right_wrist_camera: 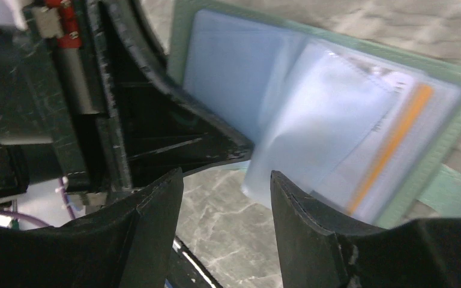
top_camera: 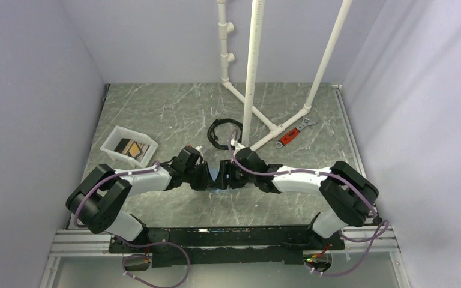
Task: Put the credit cards into the card holder
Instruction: Open the card holder at the center of the board.
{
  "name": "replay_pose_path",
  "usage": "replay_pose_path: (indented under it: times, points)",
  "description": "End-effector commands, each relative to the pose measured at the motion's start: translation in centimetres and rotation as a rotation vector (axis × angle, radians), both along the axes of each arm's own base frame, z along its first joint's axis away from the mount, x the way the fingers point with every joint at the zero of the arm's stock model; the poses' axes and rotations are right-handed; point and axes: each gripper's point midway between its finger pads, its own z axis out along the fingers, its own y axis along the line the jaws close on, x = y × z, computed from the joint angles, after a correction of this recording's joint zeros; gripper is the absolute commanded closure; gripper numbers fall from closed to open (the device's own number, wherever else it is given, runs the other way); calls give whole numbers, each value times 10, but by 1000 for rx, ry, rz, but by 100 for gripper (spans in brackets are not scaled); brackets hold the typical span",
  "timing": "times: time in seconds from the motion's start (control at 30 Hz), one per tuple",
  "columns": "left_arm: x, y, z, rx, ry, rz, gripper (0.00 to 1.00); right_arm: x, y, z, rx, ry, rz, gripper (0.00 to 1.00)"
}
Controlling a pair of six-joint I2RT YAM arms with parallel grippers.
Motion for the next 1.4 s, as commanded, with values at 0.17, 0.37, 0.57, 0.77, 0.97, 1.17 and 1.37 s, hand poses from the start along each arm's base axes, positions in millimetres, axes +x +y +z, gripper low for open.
replay_pose_path:
  times: [0.17,0.37,0.57,0.77,0.97,1.17,1.37]
  points:
    - [-4,7,12,-2,-24,19,66,1,43,29,157,-32,104,44]
    - [-16,30,25,25,-42,60,46,11,56,24,159,-31,75,43]
    - [-13,48,47,26,-96,104,36,5,69,40,260,-48,111,42]
    - [-2,42,74,-56,-123,84,36,5,51,66,288,-80,46,47]
    - [14,31,69,-17,-98,24,29,12,2,45,86,-61,-105,49]
    - [29,39,31,81,-60,44,40,14,-23,25,40,-33,-147,48]
    - [33,39,12,111,-36,38,65,21,-32,15,38,-18,-163,48]
